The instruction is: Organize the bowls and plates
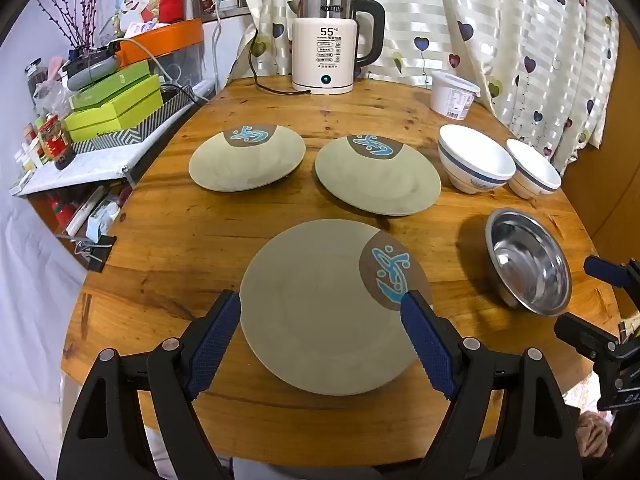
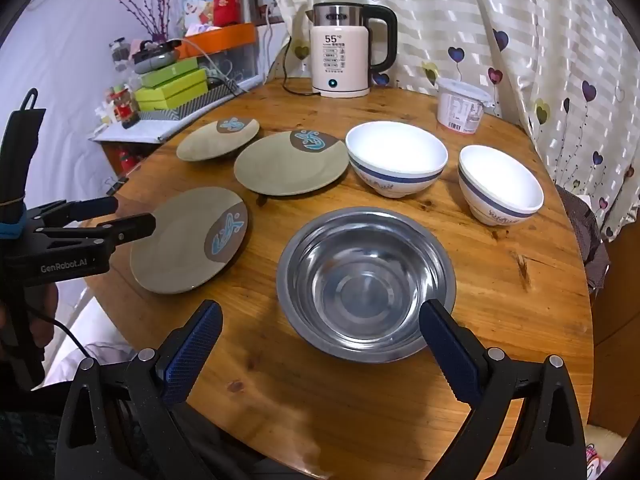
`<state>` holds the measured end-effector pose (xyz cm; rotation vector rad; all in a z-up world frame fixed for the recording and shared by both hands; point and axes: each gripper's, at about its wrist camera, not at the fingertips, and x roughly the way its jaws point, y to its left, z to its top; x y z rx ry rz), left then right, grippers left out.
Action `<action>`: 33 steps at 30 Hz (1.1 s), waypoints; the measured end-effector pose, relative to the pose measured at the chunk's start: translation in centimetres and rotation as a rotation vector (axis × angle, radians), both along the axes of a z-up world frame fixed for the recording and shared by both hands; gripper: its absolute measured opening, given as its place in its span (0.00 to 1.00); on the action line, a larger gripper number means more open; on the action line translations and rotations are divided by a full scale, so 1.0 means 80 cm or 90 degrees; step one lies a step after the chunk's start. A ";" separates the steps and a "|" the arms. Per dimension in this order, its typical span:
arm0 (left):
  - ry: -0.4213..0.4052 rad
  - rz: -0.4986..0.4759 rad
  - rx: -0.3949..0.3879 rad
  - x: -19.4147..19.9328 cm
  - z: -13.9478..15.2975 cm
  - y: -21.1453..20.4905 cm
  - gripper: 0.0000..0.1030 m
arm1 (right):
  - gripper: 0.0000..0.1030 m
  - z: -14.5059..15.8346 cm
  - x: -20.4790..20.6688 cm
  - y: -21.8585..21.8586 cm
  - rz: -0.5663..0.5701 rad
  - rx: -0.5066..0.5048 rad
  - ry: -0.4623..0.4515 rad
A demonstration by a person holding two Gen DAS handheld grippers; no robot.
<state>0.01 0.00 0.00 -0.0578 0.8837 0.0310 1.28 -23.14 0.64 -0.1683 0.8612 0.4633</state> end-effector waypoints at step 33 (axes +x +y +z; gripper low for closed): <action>-0.001 0.009 0.061 -0.007 0.001 -0.006 0.80 | 0.96 -0.001 0.002 0.001 0.001 0.003 0.000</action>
